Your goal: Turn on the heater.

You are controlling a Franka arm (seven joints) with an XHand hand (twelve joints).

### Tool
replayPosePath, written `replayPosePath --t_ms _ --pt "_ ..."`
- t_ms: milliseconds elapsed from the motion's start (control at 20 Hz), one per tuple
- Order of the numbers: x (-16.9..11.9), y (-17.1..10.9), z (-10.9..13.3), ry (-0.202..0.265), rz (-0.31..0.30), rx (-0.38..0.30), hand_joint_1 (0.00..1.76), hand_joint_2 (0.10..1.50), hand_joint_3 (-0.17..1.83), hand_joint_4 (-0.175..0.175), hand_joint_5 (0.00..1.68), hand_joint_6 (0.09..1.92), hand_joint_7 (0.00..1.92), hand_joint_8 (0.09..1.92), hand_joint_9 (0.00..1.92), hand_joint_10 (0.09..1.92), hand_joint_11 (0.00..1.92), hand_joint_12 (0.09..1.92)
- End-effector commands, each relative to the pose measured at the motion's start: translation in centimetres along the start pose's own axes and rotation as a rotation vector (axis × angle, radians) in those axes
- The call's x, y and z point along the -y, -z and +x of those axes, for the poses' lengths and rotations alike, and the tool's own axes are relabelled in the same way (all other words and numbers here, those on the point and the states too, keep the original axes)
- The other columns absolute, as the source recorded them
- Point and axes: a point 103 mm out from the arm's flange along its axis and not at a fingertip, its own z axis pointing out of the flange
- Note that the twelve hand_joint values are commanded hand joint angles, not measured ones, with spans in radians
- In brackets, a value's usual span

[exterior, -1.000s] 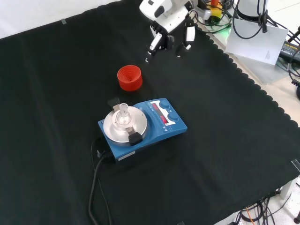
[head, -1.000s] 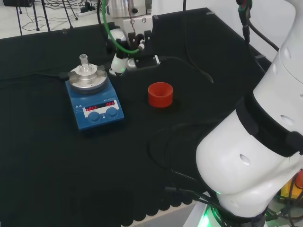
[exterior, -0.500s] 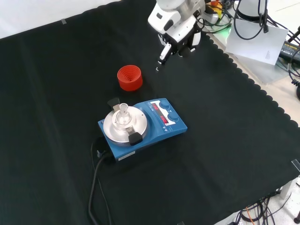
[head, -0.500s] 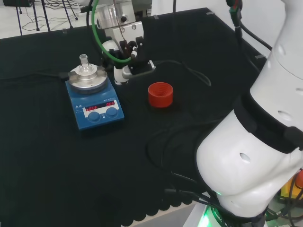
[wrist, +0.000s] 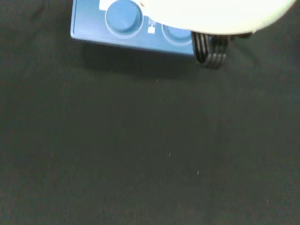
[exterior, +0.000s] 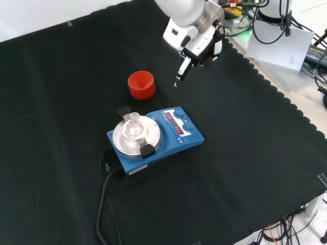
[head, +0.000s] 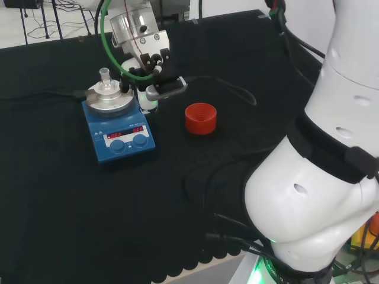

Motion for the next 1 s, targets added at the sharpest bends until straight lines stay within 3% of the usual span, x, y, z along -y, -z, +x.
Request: replayPosePath --t_ms 50,1000 --pt "-1.9 -3.0 1.2 0.006 0.233 0.054 1.47 0.54 1.2 -0.037 0.24 0.09 1.48 1.88 1.65 1.56 1.39 1.42" --pt "-4.0 -4.1 2.2 0.051 0.283 0.06 1.47 0.53 1.22 -0.028 0.21 0.09 1.48 1.89 1.66 1.58 1.4 1.43"
